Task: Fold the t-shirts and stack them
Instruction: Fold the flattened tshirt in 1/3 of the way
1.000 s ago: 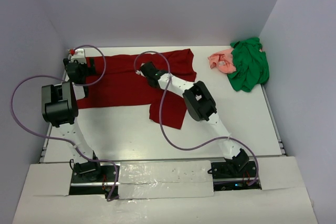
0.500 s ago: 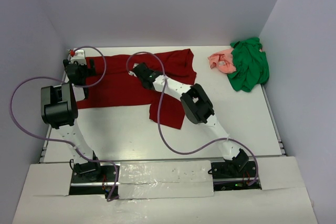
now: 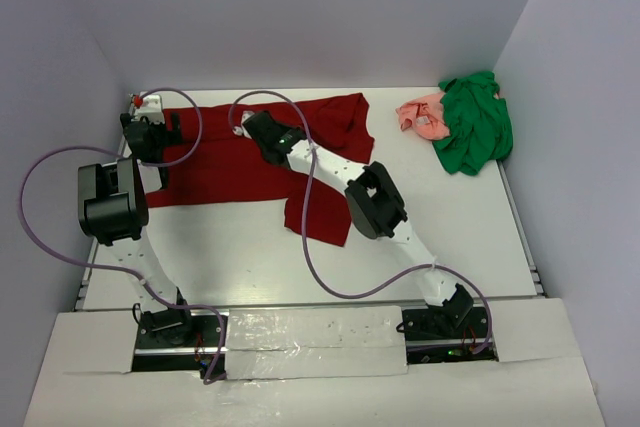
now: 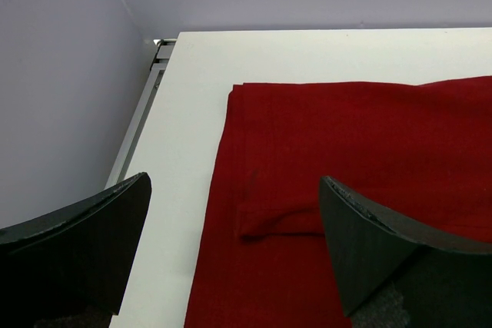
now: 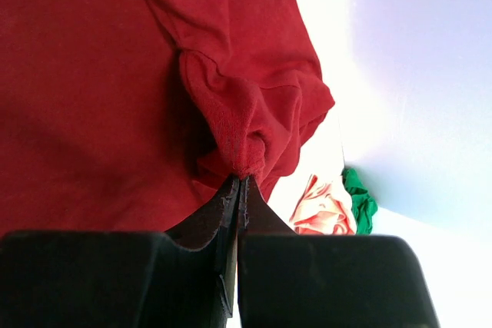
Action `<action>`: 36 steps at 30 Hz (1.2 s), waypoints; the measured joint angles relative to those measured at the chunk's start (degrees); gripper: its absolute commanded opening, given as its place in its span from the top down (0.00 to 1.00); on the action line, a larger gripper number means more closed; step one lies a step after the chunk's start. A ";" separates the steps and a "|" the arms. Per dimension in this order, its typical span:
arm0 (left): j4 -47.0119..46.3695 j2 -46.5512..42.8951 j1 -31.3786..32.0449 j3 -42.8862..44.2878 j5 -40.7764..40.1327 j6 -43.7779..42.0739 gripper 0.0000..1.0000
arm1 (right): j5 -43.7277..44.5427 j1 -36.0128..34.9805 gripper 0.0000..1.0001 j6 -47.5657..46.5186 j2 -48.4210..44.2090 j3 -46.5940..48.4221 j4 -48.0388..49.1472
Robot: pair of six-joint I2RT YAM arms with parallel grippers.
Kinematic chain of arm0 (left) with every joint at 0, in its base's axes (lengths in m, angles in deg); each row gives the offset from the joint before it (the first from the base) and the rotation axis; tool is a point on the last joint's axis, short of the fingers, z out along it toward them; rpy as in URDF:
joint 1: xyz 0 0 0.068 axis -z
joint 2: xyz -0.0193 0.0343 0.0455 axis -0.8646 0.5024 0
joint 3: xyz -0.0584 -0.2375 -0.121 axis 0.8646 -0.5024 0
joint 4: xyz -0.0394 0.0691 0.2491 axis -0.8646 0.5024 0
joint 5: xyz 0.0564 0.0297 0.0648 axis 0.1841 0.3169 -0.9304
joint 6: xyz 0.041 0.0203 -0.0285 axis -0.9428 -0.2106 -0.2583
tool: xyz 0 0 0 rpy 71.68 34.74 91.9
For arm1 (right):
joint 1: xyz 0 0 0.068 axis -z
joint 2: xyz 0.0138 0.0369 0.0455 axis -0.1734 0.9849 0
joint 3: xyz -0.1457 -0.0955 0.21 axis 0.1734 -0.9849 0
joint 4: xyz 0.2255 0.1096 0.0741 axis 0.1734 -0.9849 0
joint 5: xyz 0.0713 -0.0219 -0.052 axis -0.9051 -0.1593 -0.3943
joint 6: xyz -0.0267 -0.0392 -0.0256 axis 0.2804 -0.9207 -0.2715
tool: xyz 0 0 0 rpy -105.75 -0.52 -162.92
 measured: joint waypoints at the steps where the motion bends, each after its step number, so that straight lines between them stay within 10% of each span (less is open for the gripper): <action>1: 0.00 0.00 0.00 0.00 0.00 0.00 0.01 | -0.04 -0.07 1.00 -0.02 0.00 0.00 -0.15; 11: 0.04 0.00 0.00 0.00 0.02 0.00 0.01 | -3.15 -1.99 1.00 2.05 -0.04 -4.94 -2.21; 17: 0.04 0.00 0.00 0.02 0.02 0.00 0.01 | -3.54 -4.26 0.44 6.25 -1.18 -10.38 -5.05; 36: 0.02 0.02 0.00 0.04 0.02 -0.02 0.01 | -8.59 8.28 0.34 20.72 -5.60 -4.70 -4.28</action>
